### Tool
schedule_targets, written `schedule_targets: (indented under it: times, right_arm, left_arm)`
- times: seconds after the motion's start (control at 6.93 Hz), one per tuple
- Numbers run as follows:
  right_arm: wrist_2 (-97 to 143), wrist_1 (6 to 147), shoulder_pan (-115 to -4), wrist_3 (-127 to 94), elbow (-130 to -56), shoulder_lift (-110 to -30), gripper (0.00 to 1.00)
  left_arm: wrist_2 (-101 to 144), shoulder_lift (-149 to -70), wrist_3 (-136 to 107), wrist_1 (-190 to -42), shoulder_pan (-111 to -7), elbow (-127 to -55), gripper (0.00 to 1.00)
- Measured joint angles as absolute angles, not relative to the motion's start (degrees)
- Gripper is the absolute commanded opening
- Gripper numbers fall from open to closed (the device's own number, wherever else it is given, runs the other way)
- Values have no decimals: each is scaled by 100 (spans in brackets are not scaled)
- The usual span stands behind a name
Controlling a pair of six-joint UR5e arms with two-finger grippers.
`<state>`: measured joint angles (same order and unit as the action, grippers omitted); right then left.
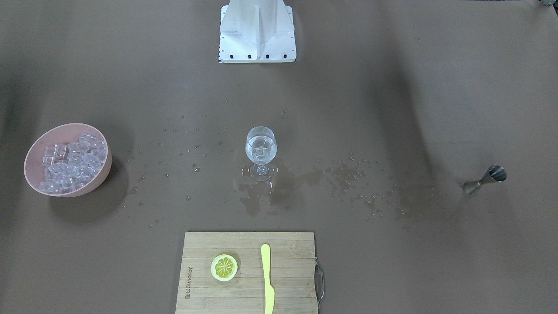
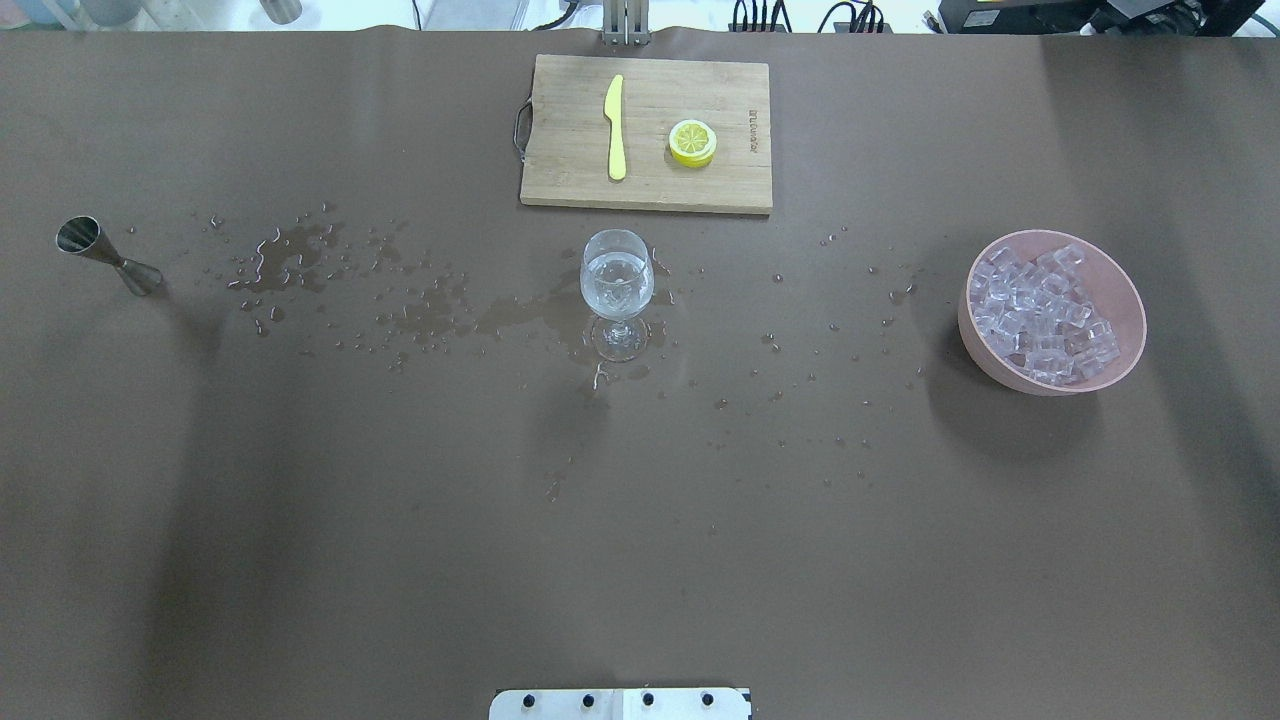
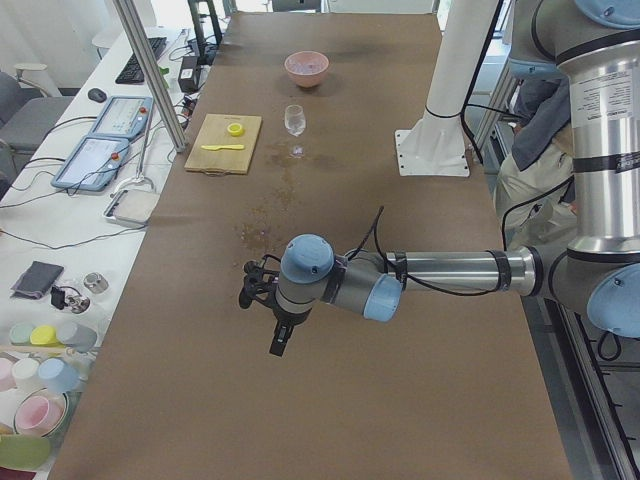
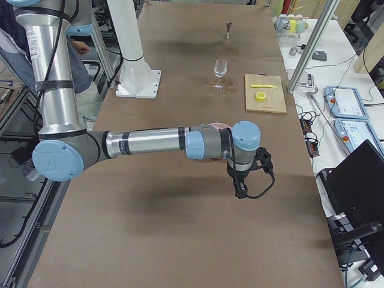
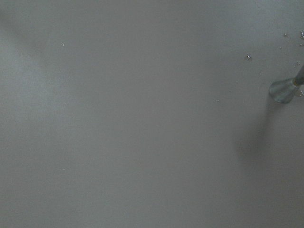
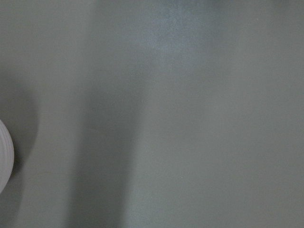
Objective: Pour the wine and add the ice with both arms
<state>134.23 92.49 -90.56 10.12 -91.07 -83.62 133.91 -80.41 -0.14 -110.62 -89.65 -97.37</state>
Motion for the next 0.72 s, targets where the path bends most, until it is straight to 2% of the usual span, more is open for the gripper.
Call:
schedule_targets:
  times: [0.72]
  right_arm:
    - [13492,9235,-9036,1005,-8987,-8353,100]
  left_arm:
    - [13609,-8094,-9,-11064,-8956,-9557,99]
